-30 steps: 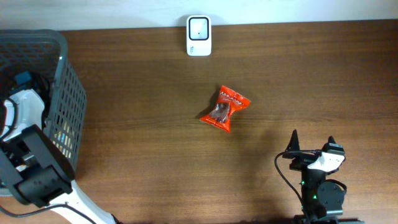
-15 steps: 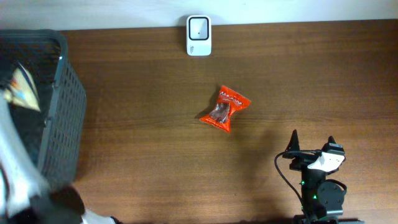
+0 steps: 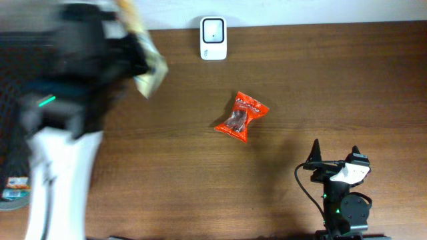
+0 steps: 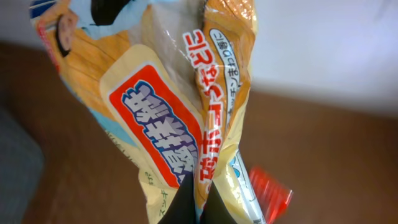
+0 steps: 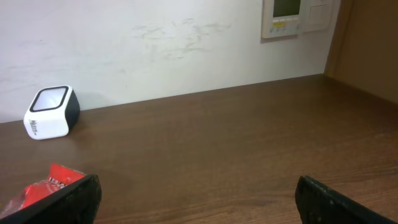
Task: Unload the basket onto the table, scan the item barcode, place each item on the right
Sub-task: 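Reach the left gripper back into the basket and grasp the snack bag, then place the yellow snack bag beside the red bag with the left gripper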
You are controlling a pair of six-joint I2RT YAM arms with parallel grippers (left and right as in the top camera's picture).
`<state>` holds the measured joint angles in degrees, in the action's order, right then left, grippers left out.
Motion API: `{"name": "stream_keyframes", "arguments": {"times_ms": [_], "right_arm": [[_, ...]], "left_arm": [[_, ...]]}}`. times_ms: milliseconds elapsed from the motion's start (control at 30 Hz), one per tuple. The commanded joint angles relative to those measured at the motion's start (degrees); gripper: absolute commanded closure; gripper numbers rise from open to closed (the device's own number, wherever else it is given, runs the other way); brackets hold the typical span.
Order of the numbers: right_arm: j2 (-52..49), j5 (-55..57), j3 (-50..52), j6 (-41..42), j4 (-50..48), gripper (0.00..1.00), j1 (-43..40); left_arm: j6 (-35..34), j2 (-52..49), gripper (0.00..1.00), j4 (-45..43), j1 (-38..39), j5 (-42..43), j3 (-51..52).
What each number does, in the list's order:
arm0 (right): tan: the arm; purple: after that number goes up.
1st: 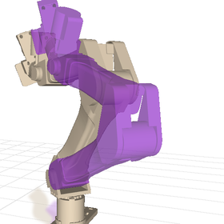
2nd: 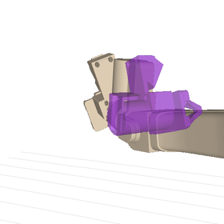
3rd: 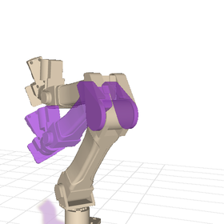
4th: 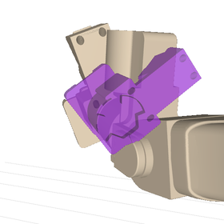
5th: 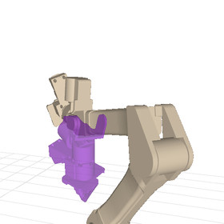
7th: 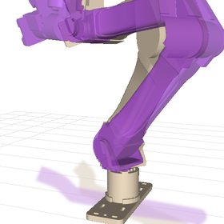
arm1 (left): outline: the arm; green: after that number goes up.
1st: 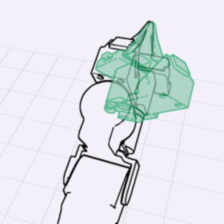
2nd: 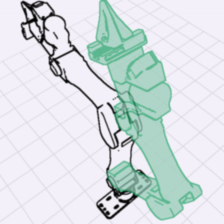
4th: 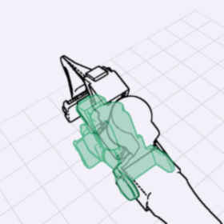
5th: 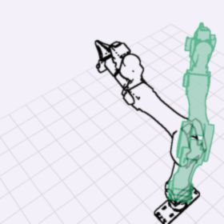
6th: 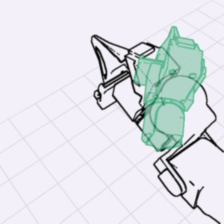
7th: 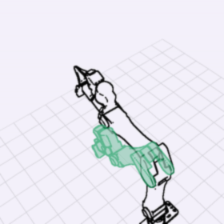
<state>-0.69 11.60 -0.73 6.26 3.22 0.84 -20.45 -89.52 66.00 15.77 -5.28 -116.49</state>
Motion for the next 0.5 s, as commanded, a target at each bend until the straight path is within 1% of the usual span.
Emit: {"name": "stream_keyframes", "arguments": {"times_ms": [0, 100, 333, 467], "right_arm": [[0.2, 0.0, 0.4, 0.5, 0.3, 0.02, 0.3], [0.2, 0.0, 0.4, 0.5, 0.3, 0.02, 0.3], [0.2, 0.0, 0.4, 0.5, 0.3, 0.01, 0.3], [0.2, 0.0, 0.4, 0.5, 0.3, 0.01, 0.3]], "left_arm": [[3.6, -7.3, 1.0, 2.3, 7.6, -10.0, 4.3], [3.1, -14.6, 1.0, 2.1, 11.1, -10.0, 6.6], [3.2, -30.8, 1.0, 2.0, 16.3, -10.2, 6.8], [3.2, -37.4, 1.0, 1.9, 18.6, -6.0, 6.8]]}}
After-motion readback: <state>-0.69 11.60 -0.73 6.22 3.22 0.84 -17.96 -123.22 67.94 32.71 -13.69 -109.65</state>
